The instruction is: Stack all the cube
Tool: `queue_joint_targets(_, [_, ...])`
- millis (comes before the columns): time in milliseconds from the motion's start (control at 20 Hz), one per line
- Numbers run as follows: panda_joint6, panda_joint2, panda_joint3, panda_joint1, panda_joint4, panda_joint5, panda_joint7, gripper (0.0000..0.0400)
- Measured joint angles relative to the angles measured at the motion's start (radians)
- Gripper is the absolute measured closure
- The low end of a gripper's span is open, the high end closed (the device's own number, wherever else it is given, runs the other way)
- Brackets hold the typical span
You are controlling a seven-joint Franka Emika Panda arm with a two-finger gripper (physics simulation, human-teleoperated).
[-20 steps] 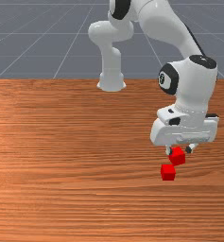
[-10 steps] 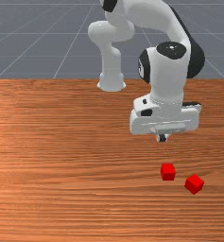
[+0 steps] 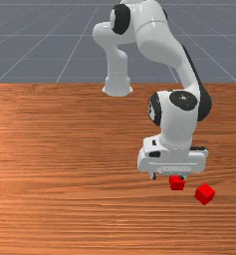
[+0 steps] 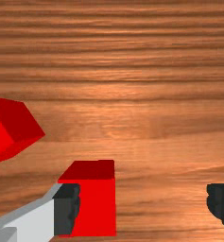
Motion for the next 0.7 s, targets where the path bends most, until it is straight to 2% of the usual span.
queue_joint_targets(350, [0.002, -0.111, 0.013, -0.003, -0.077, 0.021, -0.003, 0.0])
queue_joint_targets(700, [0.024, -0.019, -0.002, 0.034, -0.062, -0.017, 0.013, 0.0])
